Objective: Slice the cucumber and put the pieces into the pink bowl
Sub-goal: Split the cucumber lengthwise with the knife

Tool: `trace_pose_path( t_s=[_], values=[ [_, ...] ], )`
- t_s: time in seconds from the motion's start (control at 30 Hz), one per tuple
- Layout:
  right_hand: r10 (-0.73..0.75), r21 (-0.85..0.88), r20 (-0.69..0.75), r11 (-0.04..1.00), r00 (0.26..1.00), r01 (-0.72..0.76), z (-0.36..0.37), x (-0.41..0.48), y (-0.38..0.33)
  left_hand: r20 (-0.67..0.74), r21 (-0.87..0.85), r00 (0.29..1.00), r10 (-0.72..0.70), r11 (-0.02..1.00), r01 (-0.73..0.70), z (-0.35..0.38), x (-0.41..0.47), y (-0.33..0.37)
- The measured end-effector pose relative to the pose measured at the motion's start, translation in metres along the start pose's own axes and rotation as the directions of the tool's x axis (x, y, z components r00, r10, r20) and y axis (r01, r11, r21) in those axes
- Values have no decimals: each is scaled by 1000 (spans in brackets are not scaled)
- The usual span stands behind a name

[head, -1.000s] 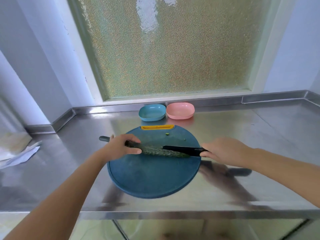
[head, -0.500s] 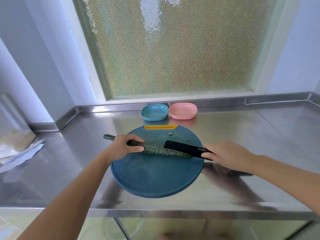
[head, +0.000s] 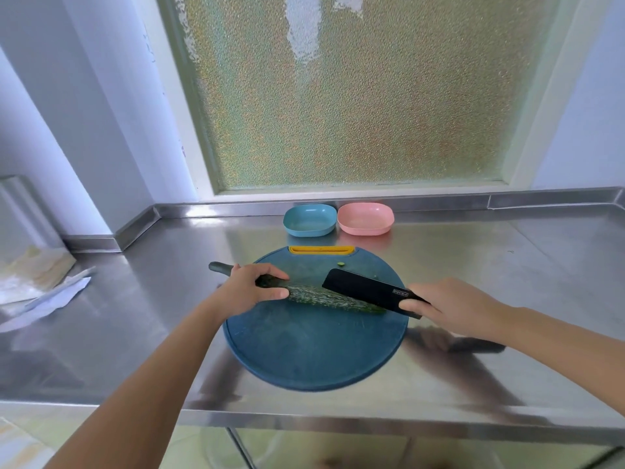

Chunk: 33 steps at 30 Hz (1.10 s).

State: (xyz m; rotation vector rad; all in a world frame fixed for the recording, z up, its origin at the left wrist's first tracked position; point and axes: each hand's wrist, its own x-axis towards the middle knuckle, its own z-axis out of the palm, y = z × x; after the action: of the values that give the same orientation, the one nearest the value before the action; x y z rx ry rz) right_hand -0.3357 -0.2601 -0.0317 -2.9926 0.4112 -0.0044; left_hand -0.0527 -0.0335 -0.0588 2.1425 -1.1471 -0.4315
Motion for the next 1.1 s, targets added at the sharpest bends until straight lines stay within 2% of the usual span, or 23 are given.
trace_pose_path(
  t_s=[0.2, 0.47, 0.63, 0.7, 0.77, 0.83, 0.87, 0.93, 1.0, 1.1],
  values=[
    [-19, -6, -23, 1000, 1000, 19, 2, 15, -18, -24, 29, 1000, 9, 1000, -8, -2, -8, 9],
    [-20, -18, -69, 1000, 997, 19, -4, 28, -42, 52, -34, 998, -28, 999, 30, -5, -2, 7],
    [-4, -49, -49, 999, 999, 2, -8, 33, -48, 20, -270, 1000, -17, 963, 22, -18, -4, 7],
    [-2, -49, -40, 999, 999, 0, -8, 35, -50, -68, -400, 997, -35, 916, 5, -24, -5, 3],
    [-6, -66, -32, 998, 999, 4, -8, 38, -52, -307, -434, 942, -135, 901, -12, -25, -6, -6],
    [-12, -67, -35, 998, 999, 10, -6, 40, -53, -516, -455, 807, -287, 890, 26, -22, -8, -16],
    [-16, -57, -39, 998, 999, 13, -6, 41, -54, -555, -494, 749, -361, 868, 53, -19, -9, -21],
    [-21, -48, -46, 999, 999, 19, -6, 43, -56, -529, -594, 715, -457, 801, 72, -13, -6, -30],
    [-22, -65, -56, 998, 998, 18, -6, 46, -61, -475, -652, 743, -471, 756, 62, -10, 1, -36],
    [-25, -114, -63, 993, 998, 17, -6, 48, -69, -449, -653, 758, -473, 753, 84, -8, 8, -44]
  ],
)
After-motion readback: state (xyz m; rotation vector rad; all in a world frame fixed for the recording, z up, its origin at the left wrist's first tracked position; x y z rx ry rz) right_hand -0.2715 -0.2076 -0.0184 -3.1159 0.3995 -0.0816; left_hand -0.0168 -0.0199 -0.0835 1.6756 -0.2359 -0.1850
